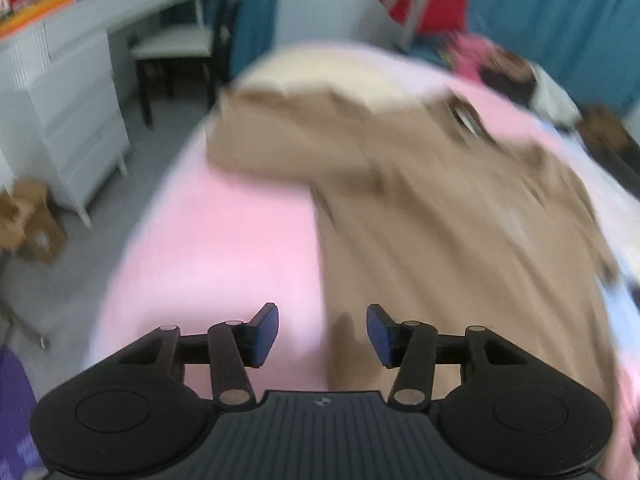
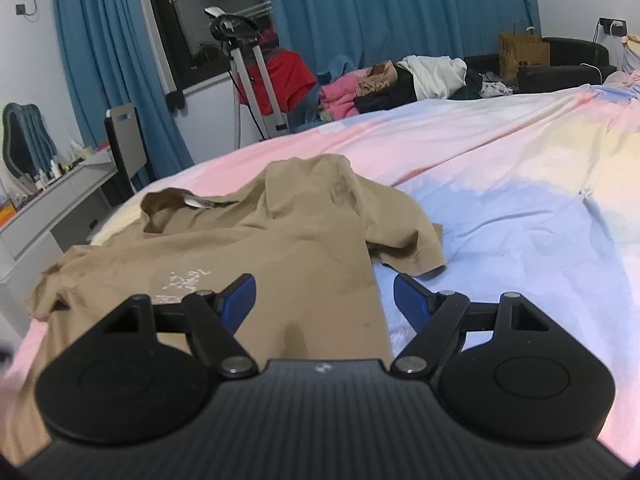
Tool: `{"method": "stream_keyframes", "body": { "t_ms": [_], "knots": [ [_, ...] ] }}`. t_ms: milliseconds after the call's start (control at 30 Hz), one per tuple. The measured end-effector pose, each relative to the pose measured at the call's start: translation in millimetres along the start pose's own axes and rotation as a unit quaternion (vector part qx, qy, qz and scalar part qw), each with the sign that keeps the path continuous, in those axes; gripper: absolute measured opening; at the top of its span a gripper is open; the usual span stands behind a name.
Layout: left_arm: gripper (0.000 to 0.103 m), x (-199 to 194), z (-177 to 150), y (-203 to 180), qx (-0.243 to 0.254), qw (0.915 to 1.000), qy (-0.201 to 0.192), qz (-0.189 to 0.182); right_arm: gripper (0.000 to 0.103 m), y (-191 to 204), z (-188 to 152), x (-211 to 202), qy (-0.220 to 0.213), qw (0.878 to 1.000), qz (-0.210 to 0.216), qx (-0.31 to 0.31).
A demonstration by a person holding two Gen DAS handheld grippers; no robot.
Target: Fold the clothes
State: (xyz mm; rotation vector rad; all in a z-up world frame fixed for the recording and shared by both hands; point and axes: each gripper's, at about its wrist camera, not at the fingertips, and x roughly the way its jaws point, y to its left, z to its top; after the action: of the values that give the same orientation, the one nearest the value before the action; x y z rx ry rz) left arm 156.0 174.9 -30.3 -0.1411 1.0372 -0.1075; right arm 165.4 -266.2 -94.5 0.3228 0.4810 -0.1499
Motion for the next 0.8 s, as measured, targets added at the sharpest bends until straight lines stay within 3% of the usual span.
{"method": "stream_keyframes", "body": {
  "t_ms": [167,300,333,400,433,467,633,800],
  "knots": [
    [0.051,-22.3,-80.8,7.7,-0.012,0.9962,0.086,-0.007,0.078,-3.1,1.6,-31.9,-0.013,1.0,-0.006,-0.009],
    [0.051,-26.9,-116.2,6.9,-0.003,0.9929,0.119,-0.001,0.078,-14.6,1.5,-58.1,-0.013,1.0,-0.009,0.014],
    [0.049,-29.0,-118.7,5.9,-0.001,0.993,0.118,0.003,0.078,-17.7,1.0,-64.1,-0.012,1.0,-0.011,0.019],
    [0.034,-35.4,-120.8,4.8,-0.003,0.9931,0.117,0.002,0.078,-21.4,0.2,-72.2,-0.014,1.0,-0.016,0.019],
    [0.006,-38.7,-121.0,4.7,-0.004,0.9928,0.12,-0.006,0.078,-23.1,-0.3,-75.9,-0.016,1.0,-0.019,0.018],
    [0.002,-43.7,-121.1,4.3,-0.005,0.9928,0.119,-0.016,0.078,-24.7,-0.7,-79.6,-0.017,0.999,-0.022,0.017],
    [0.001,-82.9,-117.2,13.4,-0.028,0.9946,0.083,-0.056,0.077,-32.8,-2.1,-82.1,-0.004,1.0,-0.014,0.019],
    [0.001,-99.6,-114.0,46.2,-0.064,0.9944,0.073,-0.041,0.078,-53.8,-15.6,-77.8,0.082,0.992,0.042,0.083]
  ]
}}
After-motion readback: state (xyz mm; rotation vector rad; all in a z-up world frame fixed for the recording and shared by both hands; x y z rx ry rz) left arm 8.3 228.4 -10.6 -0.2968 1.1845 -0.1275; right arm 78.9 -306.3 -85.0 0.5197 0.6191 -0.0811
